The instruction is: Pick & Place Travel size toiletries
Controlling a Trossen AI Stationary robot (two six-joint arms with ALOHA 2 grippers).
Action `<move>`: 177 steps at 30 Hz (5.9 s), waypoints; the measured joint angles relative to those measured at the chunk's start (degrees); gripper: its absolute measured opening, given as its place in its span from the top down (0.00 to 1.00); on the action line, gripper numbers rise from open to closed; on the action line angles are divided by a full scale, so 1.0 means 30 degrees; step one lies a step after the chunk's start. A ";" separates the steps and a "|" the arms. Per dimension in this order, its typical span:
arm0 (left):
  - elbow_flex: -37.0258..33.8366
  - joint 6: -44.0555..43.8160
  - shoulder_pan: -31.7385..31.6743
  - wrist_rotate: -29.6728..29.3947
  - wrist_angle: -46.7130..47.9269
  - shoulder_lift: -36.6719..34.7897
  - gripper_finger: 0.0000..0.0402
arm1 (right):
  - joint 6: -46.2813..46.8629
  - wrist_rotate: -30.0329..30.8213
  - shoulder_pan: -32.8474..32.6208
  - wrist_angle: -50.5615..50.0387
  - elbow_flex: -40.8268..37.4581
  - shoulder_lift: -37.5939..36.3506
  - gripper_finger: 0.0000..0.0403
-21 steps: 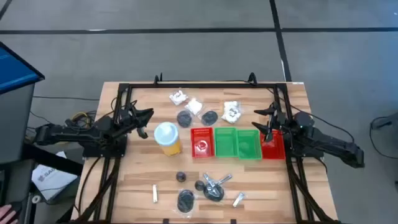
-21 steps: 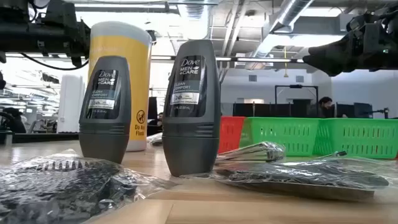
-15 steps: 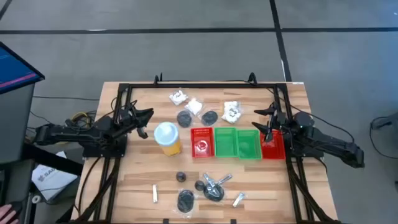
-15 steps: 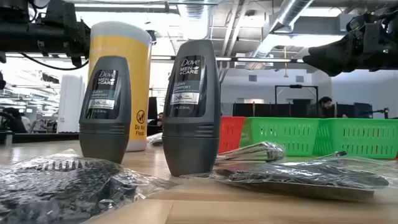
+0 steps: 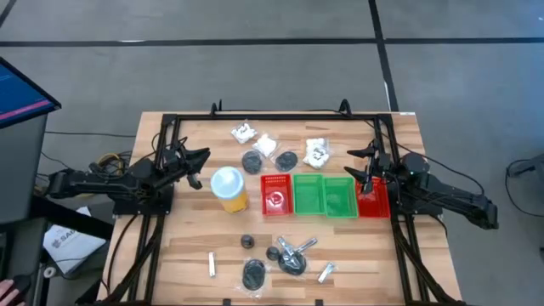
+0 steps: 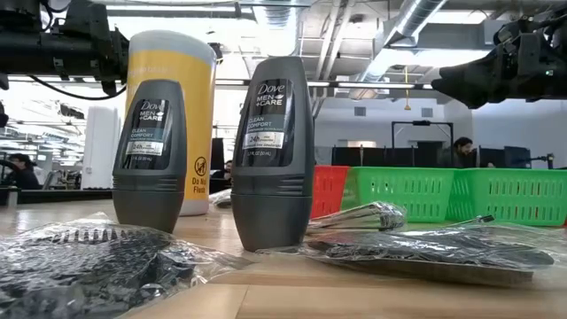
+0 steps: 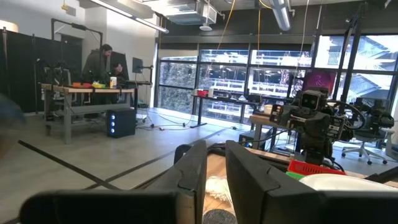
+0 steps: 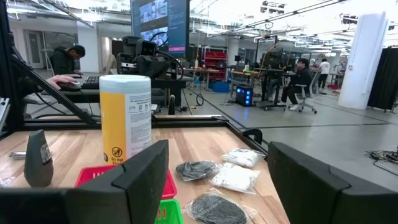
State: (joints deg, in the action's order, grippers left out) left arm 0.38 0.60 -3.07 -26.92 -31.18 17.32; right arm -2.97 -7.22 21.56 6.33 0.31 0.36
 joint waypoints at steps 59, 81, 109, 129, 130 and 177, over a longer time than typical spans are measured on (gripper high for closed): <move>0.9661 -0.0875 1.2794 0.3233 -0.2447 1.9933 0.85 | -0.0003 0.0073 0.0001 0.0007 0.0003 0.0000 0.35; 0.9653 -0.1366 1.2284 0.2216 -0.2288 2.2293 0.79 | -0.0002 0.0071 0.0007 0.0013 -0.0003 0.0000 0.35; 0.9639 -0.3266 1.2284 0.0954 -0.0095 2.2287 0.47 | 0.0003 0.0066 0.0005 -0.0109 -0.0004 -0.0007 0.35; 0.9632 -0.4735 1.2284 0.0925 -0.0781 2.5213 0.47 | 0.0011 0.0066 0.0002 -0.0131 0.0001 -0.0007 0.35; 0.9625 -0.4836 1.2284 0.0925 -0.0828 2.5333 0.47 | 0.0011 0.0066 0.0005 -0.0131 -0.0002 -0.0007 0.35; 0.9661 -0.5705 1.2247 0.1305 -0.2754 2.7503 0.55 | 0.0011 0.0066 0.0003 -0.0401 -0.0002 0.0000 0.35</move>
State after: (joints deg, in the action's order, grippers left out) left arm 29.36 -16.51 33.67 -23.00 -39.44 99.83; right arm -2.94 -7.03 21.57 5.13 0.30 0.36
